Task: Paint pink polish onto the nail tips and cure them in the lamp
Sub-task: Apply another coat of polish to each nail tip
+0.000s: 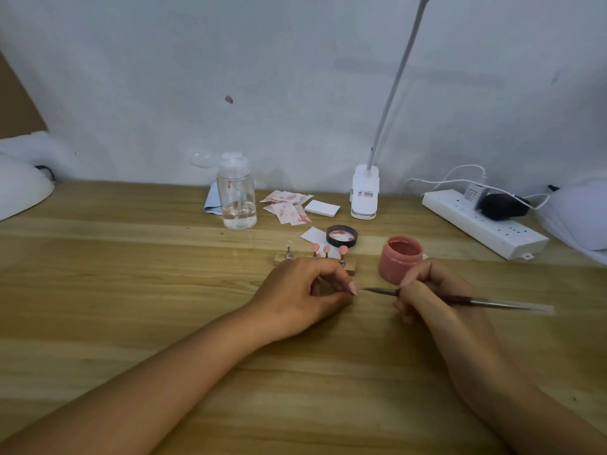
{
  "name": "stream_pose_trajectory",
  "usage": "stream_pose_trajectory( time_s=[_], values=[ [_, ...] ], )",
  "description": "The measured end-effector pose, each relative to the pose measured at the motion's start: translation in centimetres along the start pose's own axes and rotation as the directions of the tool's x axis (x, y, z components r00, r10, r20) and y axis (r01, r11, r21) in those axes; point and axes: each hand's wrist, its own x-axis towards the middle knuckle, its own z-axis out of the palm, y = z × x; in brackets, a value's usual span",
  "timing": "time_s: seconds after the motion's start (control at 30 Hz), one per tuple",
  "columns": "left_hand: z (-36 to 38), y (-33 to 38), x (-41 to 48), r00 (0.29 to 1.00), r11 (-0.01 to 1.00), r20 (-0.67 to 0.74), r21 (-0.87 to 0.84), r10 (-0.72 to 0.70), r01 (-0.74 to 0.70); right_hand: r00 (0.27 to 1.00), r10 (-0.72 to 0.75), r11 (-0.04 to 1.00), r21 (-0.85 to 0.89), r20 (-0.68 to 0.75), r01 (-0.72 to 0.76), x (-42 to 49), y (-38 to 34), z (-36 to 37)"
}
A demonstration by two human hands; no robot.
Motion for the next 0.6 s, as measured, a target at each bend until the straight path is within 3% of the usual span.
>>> stream_pose_trajectory(
  time_s=[0.17,0.3,0.47,0.6],
  values=[
    [-0.02,-0.02,0.03,1.000,1.000,0.001,0.006,-0.005,0.005,0.998,-0.027,0.998,-0.063,0.053,0.031,-0.11,-0.19,0.19],
    [-0.03,0.02,0.06,1.000,1.000,0.011,-0.008,-0.011,0.011,1.000,0.006,1.000,0.018,-0.017,-0.005,-0.01,-0.20,-0.01],
    [-0.08,0.10,0.03,1.000,1.000,0.014,-0.013,-0.017,0.017,0.998,-0.025,0.998,-0.052,0.064,0.029,-0.02,-0.20,0.24],
    [-0.18,0.23,-0.01,1.000,0.999,0.025,-0.027,-0.017,0.018,1.000,0.001,1.000,0.030,-0.003,-0.001,-0.01,-0.10,-0.04]
  ],
)
